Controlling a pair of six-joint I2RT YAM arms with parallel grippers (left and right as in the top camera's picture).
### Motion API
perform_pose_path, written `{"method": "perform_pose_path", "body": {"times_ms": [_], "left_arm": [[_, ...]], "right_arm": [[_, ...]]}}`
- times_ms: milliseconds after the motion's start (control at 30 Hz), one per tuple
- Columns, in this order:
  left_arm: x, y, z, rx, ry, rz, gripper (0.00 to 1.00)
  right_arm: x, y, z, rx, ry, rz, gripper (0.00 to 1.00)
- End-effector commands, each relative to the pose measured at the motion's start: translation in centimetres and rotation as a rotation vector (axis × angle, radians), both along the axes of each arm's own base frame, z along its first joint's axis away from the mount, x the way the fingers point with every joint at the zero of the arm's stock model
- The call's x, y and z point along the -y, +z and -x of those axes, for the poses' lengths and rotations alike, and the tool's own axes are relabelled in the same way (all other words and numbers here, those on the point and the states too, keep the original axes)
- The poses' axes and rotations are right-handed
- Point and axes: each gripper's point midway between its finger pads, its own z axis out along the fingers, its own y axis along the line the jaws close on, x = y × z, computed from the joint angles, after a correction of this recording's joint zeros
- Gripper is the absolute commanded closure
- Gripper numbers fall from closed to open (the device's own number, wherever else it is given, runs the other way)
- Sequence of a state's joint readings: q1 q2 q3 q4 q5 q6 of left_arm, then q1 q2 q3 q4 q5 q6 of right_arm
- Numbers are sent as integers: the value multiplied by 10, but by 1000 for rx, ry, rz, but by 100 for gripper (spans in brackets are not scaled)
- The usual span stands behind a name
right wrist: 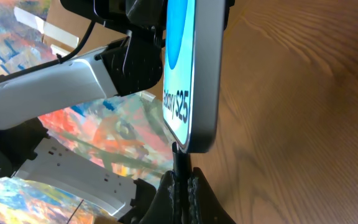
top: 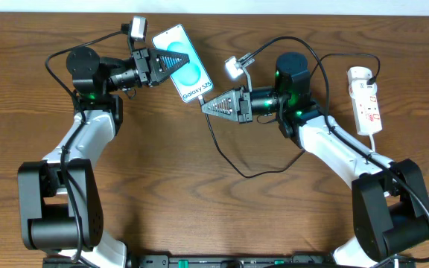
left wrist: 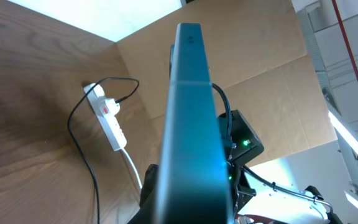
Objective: Plug charger to phone and switch on socket
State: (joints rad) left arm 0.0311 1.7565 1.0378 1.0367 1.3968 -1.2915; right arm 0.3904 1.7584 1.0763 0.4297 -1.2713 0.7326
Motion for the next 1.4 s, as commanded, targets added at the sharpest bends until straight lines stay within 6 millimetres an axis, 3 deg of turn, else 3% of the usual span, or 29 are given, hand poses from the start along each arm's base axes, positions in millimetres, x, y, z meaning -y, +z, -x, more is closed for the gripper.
{"method": "perform_pose_path", "body": {"times_ms": [0,1367], "left_arm": [[3,6,7,1,-33,0,93],[1,9,0,-36,4,22,93]], "right_arm": [[-3,0,-5,-9,-33,9,99],[-2,0,-6,-9,-35,10,99]]}}
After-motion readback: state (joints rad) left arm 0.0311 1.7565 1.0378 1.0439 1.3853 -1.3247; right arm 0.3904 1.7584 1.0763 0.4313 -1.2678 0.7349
